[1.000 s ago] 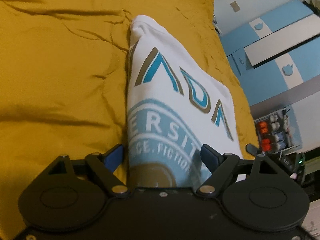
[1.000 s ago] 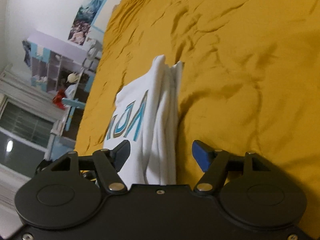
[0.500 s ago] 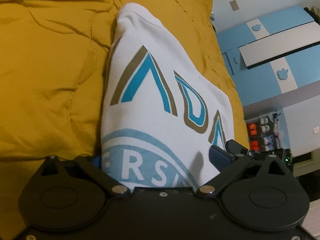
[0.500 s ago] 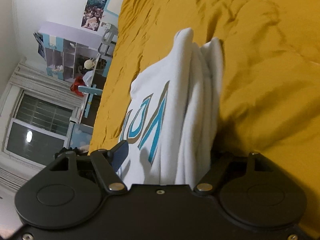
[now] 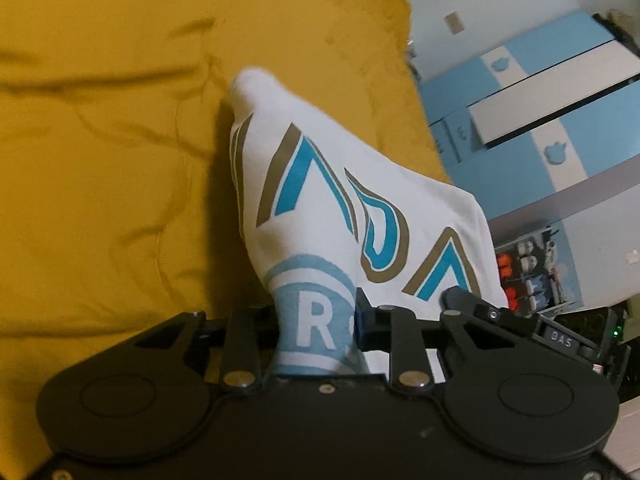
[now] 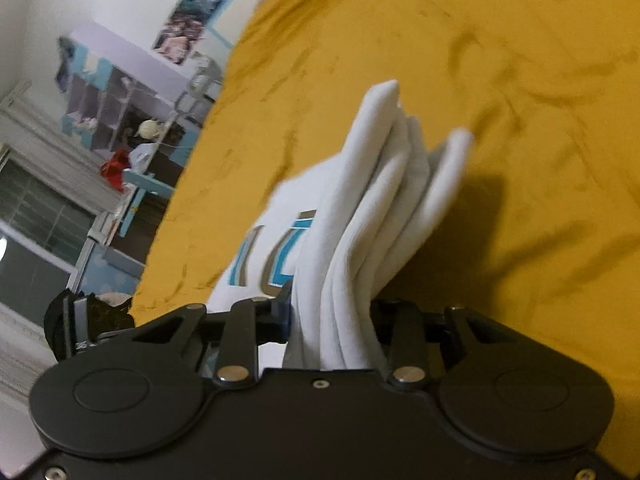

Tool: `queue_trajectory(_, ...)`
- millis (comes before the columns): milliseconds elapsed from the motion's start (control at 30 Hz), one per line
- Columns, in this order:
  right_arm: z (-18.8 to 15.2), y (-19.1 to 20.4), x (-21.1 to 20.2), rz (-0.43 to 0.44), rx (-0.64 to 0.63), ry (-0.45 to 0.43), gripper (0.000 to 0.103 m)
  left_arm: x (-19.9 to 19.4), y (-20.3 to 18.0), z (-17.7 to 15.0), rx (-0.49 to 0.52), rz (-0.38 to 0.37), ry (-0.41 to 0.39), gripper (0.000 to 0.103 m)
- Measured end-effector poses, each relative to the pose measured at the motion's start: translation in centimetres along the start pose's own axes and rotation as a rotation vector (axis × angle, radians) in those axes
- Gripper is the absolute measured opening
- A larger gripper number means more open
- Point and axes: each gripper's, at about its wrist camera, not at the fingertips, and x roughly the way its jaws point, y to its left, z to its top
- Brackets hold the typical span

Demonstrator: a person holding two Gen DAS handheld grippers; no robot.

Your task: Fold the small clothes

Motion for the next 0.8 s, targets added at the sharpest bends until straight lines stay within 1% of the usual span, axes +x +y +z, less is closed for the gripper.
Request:
queue_trajectory(67, 0.7, 2.3, 0.0, 0.013, -0.037, -0.019, 0.031, -2.2, -0.4, 0.8, 0.008, -0.013, -0.030, 0.026)
queue_trajectory(167, 1.8, 5.4, 0.8, 0.049, -0.086, -0.027, 0.031, -6.1, -0.8, 2.1, 0.056, 0.006, -0.088, 0.026)
queue_trajectory(367, 3.1, 10.8, 5.4, 0.135, -0.161, -0.027, 0.031, -13.4, 0.4, 5.1, 0.113, 0.083, -0.182, 0.026)
queue_trajectory(467, 3.4, 12.7, 7.7, 0.195, -0.178, -0.034, 0.030, -15.9, 1.8, 6.2, 0.117, 0.111, -0.215, 0.027)
queue_trajectory(567, 3.0, 12.2, 10.7, 0.207, -0.144, 0.023, 0.031, -15.9, 5.1, 6.4, 0.060, 0.148, -0.189, 0.027)
queue_trajectory(633, 1.9, 10.6, 13.8, 0.173, -0.118, 0.090, 0.031, -14.5, 8.2, 5.8, 0.004, 0.184, -0.144, 0.028)
queue_trajectory(700, 0.3, 8.5, 16.9, 0.112, -0.095, 0.167, 0.031, -12.5, 11.7, 4.9, -0.064, 0.215, -0.084, 0.028)
queue_trajectory(733, -0.6, 7.5, 18.3, 0.084, -0.092, 0.203, 0.032, -11.5, 13.2, 4.3, -0.086, 0.233, -0.049, 0.031)
queue_trajectory(767, -1.4, 6.5, 19.3, 0.055, -0.100, 0.235, 0.036, -11.0, 14.4, 3.6, -0.100, 0.230, -0.049, 0.034)
queue_trajectory(800, -2.1, 5.8, 19.7, 0.034, -0.114, 0.234, 0.040, -11.2, 15.2, 3.1, -0.119, 0.193, -0.071, 0.037)
